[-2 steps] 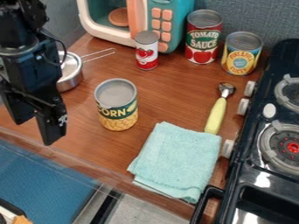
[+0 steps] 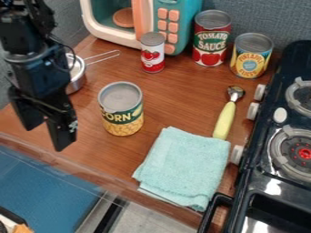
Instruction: Pushes the corn can to the top of the table
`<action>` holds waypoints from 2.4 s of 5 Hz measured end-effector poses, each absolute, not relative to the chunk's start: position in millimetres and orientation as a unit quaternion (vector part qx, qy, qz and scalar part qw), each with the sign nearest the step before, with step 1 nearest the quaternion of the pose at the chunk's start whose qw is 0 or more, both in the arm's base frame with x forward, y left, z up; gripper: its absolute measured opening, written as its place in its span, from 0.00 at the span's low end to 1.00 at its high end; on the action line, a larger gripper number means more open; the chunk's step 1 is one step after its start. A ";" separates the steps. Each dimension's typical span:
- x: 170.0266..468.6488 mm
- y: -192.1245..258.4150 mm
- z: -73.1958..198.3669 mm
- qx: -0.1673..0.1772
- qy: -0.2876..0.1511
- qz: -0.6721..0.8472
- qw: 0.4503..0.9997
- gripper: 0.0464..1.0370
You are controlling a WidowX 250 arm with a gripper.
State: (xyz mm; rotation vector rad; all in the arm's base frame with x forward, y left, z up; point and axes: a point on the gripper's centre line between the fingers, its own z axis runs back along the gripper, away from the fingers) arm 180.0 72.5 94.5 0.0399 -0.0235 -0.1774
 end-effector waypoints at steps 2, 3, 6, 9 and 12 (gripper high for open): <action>194.2 66.8 89.7 0.027 -0.035 -0.100 0.994 0.96; 196.8 68.6 77.7 0.032 -0.036 -0.099 0.994 0.96; 202.7 78.1 48.4 0.047 -0.023 -0.054 0.997 0.96; 212.2 75.4 34.2 0.045 -0.022 -0.033 0.998 0.96; 236.8 58.8 12.6 0.049 -0.016 -0.038 0.998 0.96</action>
